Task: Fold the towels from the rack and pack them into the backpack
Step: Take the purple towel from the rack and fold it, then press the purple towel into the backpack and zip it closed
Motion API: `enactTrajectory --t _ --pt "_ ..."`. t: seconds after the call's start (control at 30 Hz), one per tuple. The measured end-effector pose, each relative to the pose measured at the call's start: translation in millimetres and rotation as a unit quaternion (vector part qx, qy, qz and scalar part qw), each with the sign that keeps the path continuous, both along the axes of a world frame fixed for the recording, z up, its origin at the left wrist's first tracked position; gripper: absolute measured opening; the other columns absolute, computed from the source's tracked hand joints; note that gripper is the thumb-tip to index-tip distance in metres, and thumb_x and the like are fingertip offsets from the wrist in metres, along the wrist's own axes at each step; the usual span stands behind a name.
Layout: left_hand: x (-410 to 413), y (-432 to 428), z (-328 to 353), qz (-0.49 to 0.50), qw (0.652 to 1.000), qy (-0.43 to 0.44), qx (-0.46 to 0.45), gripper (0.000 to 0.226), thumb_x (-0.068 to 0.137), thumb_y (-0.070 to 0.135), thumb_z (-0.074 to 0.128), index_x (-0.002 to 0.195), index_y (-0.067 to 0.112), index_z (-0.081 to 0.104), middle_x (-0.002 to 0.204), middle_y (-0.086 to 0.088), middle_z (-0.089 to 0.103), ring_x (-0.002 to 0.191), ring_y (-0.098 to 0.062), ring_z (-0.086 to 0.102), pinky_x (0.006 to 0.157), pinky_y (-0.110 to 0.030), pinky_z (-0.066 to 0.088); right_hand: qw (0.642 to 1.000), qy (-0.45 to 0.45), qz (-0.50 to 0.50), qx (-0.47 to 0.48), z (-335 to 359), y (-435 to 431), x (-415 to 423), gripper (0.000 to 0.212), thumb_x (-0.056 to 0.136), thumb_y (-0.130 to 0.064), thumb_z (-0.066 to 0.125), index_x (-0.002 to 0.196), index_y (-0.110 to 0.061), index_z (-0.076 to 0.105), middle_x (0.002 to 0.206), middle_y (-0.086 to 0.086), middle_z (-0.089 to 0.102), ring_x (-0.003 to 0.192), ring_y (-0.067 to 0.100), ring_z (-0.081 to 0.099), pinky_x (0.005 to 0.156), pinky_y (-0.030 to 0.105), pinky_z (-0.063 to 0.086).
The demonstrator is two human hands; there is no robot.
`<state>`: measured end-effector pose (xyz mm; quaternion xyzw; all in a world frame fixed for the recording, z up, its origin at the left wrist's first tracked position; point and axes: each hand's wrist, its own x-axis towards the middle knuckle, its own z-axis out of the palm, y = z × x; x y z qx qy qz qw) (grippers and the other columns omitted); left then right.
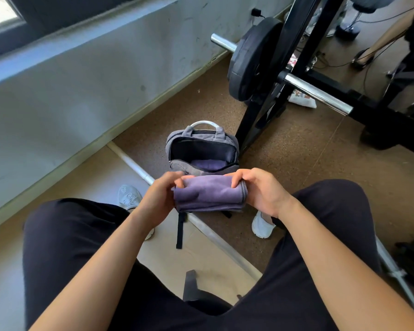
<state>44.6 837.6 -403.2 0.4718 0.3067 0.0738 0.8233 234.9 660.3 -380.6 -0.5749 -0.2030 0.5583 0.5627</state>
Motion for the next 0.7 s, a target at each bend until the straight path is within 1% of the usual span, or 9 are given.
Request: enactTrajectory --t 0.03,0.07,0.17,0.3,0.37,0.4,0.5,0.6,0.7 --pt "0 -1 -5 -0.003 0.999 0.013 0.034 0.03 0.071 0.035 0.079 0.061 0.018 0.056 0.102 -0.019 0.064 0.09 -0.023 0.059 0.073 -0.029 0.045 0.999 -0.033 0.002 -0.015 -3 2 -3 0.018 0.091 -0.02 0.053 0.08 -0.005 0.058 0.099 0.018 0.054 0.099 0.03 0.052 0.085 0.043 0.04" --pt "-1 -2 -9 -0.011 0.997 0.019 0.07 0.038 0.063 0.03 0.087 0.061 0.019 0.051 0.105 -0.019 0.067 0.09 -0.022 0.06 0.072 -0.028 0.044 0.997 -0.079 0.004 -0.028 -6 3 -5 0.017 0.091 -0.02 0.063 0.08 -0.007 0.059 0.094 0.014 0.052 0.094 0.025 0.05 0.083 0.04 0.038" --pt "-1 -2 -20 0.004 0.994 0.013 0.113 0.037 0.063 0.011 0.088 0.062 0.022 0.052 0.114 -0.015 0.073 0.093 -0.02 0.068 0.073 -0.024 0.052 0.984 -0.173 0.009 -0.048 -16 4 -9 0.013 0.088 -0.011 0.075 0.09 -0.007 0.063 0.094 0.007 0.059 0.093 0.016 0.055 0.084 0.031 0.044" --pt "-4 -2 -19 0.041 0.993 0.003 0.113 0.033 0.064 0.003 0.085 0.069 0.024 0.06 0.124 -0.012 0.07 0.107 -0.024 0.068 0.081 -0.033 0.056 0.984 -0.163 0.035 -0.068 -21 3 -12 0.02 0.091 -0.012 0.071 0.109 -0.015 0.061 0.112 -0.004 0.063 0.106 0.015 0.056 0.086 0.032 0.046" --pt "-5 -3 -19 0.053 0.991 0.02 0.123 0.035 0.063 0.005 0.087 0.082 0.025 0.065 0.124 -0.013 0.068 0.101 -0.024 0.069 0.08 -0.038 0.058 0.98 -0.176 0.049 -0.079 -26 4 -11 0.024 0.092 -0.014 0.071 0.111 -0.024 0.061 0.118 -0.006 0.062 0.113 0.018 0.056 0.091 0.037 0.047" --pt "-5 -4 -18 0.053 0.989 0.036 0.133 0.044 0.062 0.007 0.089 0.095 0.026 0.067 0.123 -0.012 0.068 0.096 -0.023 0.07 0.079 -0.039 0.059 0.977 -0.189 0.056 -0.081 -28 3 -10 0.029 0.091 -0.015 0.072 0.114 -0.029 0.061 0.122 -0.005 0.06 0.116 0.018 0.056 0.095 0.038 0.048" --pt "2 -3 -18 0.021 0.975 0.123 0.185 0.075 0.066 0.007 0.095 0.129 0.025 0.06 0.117 -0.008 0.066 0.094 -0.017 0.07 0.074 -0.027 0.06 0.963 -0.244 0.073 -0.09 -32 5 -5 0.047 0.088 -0.012 0.073 0.126 -0.037 0.058 0.127 -0.006 0.058 0.118 0.01 0.056 0.098 0.033 0.049" --pt "15 8 -24 -0.034 0.954 0.179 0.238 0.069 0.073 0.021 0.093 0.132 0.024 0.057 0.105 -0.007 0.068 0.09 -0.015 0.068 0.07 -0.022 0.056 0.949 -0.3 0.026 -0.099 -36 13 2 0.052 0.086 -0.011 0.074 0.13 -0.034 0.057 0.129 -0.01 0.057 0.12 0.002 0.053 0.1 0.03 0.047" --pt "35 28 -29 -0.052 0.95 0.154 0.268 0.063 0.072 0.035 0.091 0.126 0.03 0.058 0.109 -0.01 0.068 0.091 -0.018 0.068 0.075 -0.033 0.059 0.934 -0.339 -0.052 -0.099 -35 29 18 0.049 0.085 -0.015 0.076 0.128 -0.031 0.059 0.125 -0.011 0.058 0.114 -0.002 0.052 0.088 0.024 0.048"
